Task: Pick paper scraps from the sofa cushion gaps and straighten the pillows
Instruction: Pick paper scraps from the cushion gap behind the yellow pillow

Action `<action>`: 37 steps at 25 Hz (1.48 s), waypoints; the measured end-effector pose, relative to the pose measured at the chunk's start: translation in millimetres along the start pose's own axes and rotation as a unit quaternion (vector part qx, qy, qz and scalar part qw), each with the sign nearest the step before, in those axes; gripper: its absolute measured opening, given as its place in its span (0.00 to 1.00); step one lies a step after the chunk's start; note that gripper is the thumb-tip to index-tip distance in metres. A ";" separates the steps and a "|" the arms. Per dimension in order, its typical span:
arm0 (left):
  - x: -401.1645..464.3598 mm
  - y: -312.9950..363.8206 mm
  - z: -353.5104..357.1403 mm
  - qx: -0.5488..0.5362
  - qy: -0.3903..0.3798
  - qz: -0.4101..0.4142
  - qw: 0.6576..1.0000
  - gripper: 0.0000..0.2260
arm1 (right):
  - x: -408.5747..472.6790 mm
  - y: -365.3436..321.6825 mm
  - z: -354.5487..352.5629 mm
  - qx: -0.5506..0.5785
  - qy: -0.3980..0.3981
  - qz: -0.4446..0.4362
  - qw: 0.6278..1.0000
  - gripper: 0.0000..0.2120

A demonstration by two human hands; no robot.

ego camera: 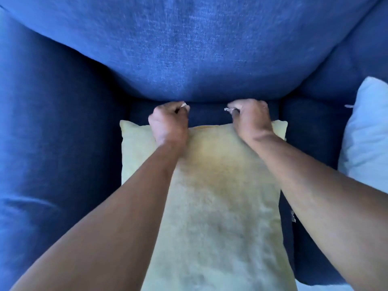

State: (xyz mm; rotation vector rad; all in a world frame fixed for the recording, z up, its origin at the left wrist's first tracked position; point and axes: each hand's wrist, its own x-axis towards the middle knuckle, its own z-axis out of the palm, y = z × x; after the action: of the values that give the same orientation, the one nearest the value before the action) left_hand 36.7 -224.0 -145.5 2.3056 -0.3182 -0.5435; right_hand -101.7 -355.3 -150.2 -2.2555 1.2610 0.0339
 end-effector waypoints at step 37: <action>-510.0 -328.2 -240.7 -0.011 0.256 -0.310 0.915 0.07 | -486.5 -149.3 151.4 0.067 -0.236 -0.337 0.909 0.09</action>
State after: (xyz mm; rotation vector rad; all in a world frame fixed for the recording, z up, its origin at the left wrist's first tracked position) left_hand -276.7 344.1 -77.2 2.4006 0.6896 -0.2086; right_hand -219.5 156.9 -75.7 -2.2540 0.1987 0.2132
